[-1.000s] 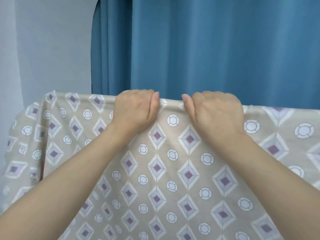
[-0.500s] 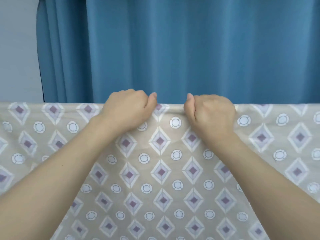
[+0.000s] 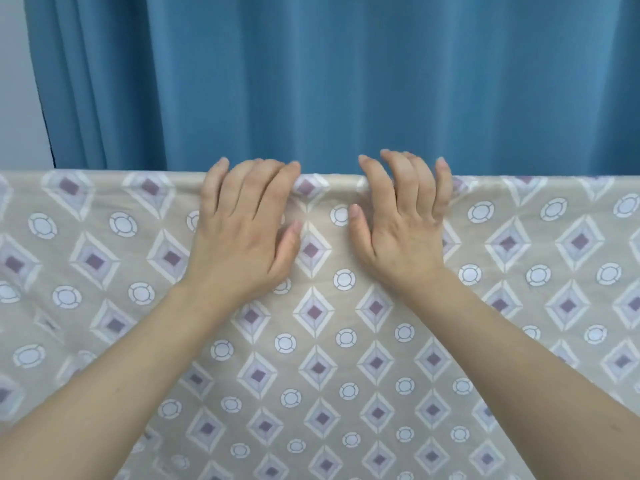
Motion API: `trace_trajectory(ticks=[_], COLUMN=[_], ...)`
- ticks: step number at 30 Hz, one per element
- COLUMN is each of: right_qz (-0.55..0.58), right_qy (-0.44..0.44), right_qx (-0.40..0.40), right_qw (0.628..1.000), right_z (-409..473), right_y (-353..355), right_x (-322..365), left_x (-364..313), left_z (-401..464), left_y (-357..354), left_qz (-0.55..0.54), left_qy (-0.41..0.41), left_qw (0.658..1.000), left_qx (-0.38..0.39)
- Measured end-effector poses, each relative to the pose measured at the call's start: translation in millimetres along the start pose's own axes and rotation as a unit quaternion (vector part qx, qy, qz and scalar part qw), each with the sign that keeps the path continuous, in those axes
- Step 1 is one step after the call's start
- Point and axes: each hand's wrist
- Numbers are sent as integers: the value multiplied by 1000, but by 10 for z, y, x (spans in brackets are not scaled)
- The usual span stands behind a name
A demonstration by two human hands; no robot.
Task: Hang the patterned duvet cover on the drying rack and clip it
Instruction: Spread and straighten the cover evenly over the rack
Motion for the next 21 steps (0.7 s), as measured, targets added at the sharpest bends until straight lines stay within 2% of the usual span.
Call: trace_trajectory(ticks=[8,13,21], right_qz=[59,109,96], right_qy=[133,178,264], right_qx=[41,72,196], right_qw=[988,975,940], right_z=[-138,-332,-900], right_y=[11,-49,-197], right_x=[581,884,1008], left_x=[433,694,591], left_z=[-565,-946,-1492], left_y=[-87,-65,-241], left_qz=[47,79,101], left_qy=[115,144,193], left_qw=[992,986,973], left_qx=[-37,6,81])
Point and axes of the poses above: each hand's wrist, its own z-axis towards the middle knuckle, its own y-axis out of the back of the hand, x = y × z, and after that the axes turned 7 degrees about x, right-handed
